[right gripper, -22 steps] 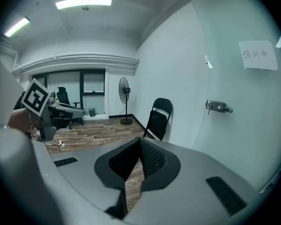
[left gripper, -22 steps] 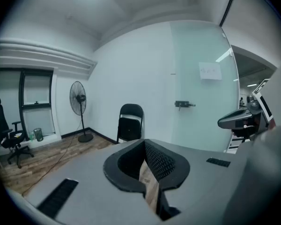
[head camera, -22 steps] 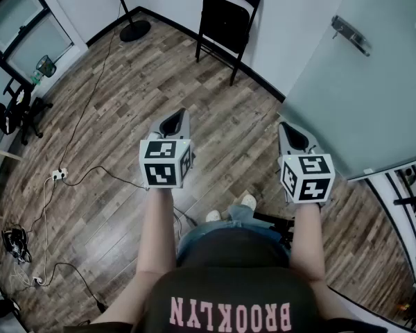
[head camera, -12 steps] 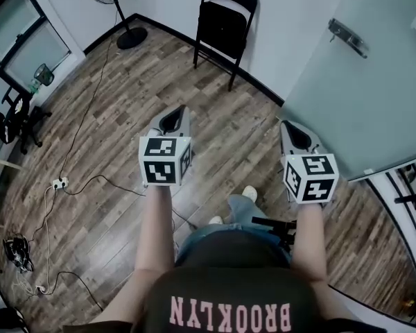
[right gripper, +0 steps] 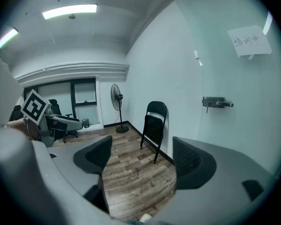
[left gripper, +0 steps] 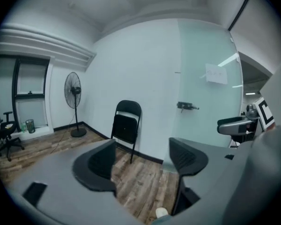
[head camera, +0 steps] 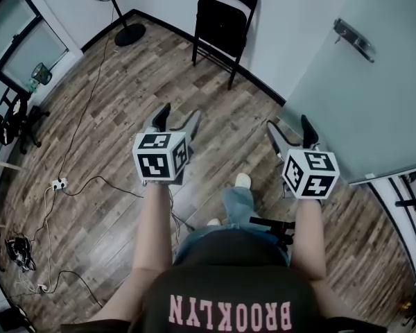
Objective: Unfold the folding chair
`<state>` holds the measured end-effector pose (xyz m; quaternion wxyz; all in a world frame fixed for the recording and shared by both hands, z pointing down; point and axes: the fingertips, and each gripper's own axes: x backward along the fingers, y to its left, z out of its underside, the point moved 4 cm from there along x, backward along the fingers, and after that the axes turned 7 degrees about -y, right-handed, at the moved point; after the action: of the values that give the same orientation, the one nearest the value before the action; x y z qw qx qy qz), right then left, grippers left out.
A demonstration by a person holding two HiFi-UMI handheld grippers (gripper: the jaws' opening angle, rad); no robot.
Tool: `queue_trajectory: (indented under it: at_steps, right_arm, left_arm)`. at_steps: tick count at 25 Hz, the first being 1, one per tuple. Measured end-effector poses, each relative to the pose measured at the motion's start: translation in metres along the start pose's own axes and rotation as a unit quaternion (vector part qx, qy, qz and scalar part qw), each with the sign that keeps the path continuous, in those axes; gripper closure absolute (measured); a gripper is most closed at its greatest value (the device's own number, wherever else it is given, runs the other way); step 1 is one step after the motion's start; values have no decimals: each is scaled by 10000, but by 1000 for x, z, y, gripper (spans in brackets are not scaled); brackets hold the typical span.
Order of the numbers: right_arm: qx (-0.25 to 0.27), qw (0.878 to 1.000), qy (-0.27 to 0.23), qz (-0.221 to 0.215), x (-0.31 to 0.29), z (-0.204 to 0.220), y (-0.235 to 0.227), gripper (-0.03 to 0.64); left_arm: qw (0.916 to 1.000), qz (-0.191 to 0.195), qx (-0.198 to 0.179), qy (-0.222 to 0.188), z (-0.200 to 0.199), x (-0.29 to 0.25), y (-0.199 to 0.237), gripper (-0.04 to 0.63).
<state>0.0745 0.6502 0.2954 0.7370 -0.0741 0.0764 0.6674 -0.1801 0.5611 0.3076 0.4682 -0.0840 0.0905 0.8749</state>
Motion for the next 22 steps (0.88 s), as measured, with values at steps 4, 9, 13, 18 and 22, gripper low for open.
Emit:
queue_trajectory:
  at_steps: [4,9,13,18,22]
  right_arm:
    - [-70,10000,13,17,-42,0,-31,110]
    - [-18,9997,203,-160,-96,-8,-62,72]
    - [-102,9993,179,-298,-134,-17,-88,69]
    - [-427,9972,346,-503,-177,-24,-123,69]
    - [-264,9969,381,-640,-206,-30,-145,69]
  left_arm:
    - [9992,-327,206,-117,-7,-52,6,51]
    - [9985,-456,296,-19,-20,-110,7,25]
    - [9980,-540,312,18,-29,-152,8,25]
    - [9977,-587,329,7,-45,-203,4,25]
    - [9968,-728,335,56,-55,-238,2,26]
